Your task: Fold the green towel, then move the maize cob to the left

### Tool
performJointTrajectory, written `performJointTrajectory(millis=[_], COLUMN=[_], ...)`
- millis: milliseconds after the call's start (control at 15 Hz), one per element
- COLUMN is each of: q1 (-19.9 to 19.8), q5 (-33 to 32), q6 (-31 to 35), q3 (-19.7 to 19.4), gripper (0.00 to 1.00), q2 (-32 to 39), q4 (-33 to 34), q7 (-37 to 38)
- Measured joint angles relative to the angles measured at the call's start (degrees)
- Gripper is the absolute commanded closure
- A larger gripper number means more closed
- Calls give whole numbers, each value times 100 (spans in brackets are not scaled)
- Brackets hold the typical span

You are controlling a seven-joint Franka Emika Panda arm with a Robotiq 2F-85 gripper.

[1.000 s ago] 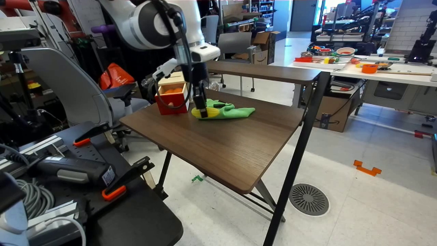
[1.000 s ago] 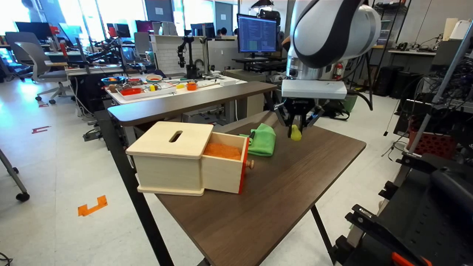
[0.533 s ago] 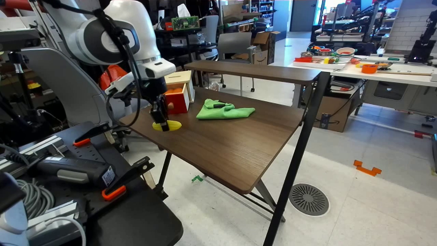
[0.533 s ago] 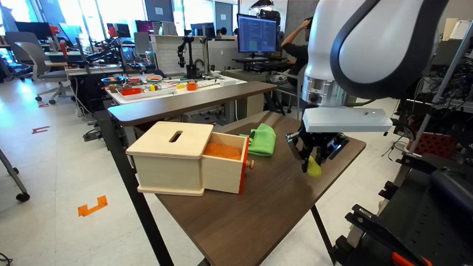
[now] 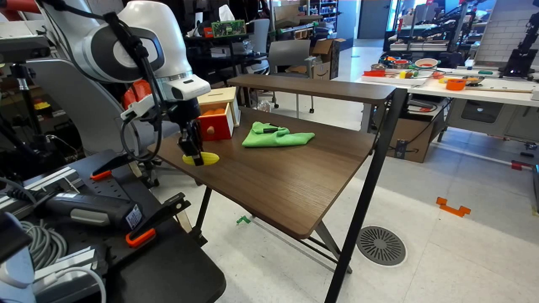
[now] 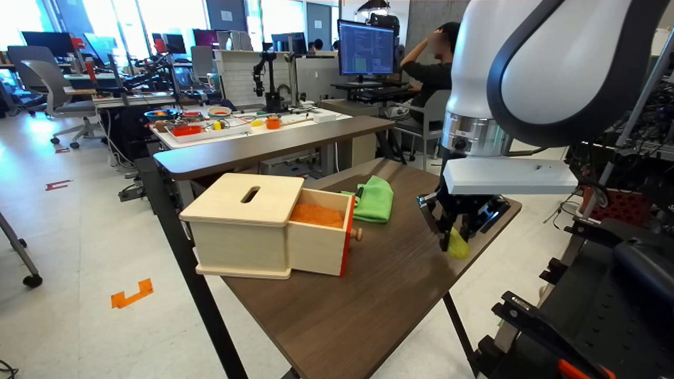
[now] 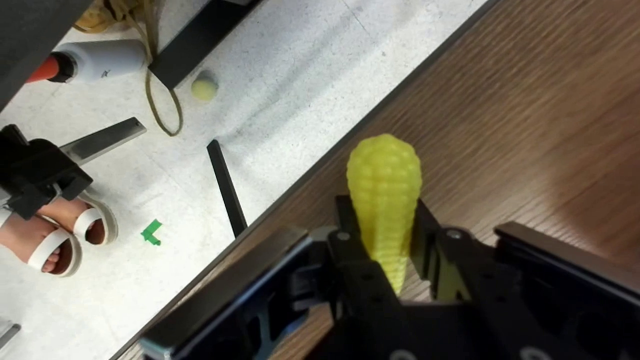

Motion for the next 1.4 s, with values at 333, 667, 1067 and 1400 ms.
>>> performJointTrajectory(millis=[333,667,1067,1400], q1=[-37,-110,-174,-198], q5=[170,232,349,422], q6=[0,0,0,0], q3=[-14,-14,-16,-38], gripper=[93,93,39,3], q2=[2,90,416,548], q4=[42,192,468,631], q7=[-8,-9,-16,-16])
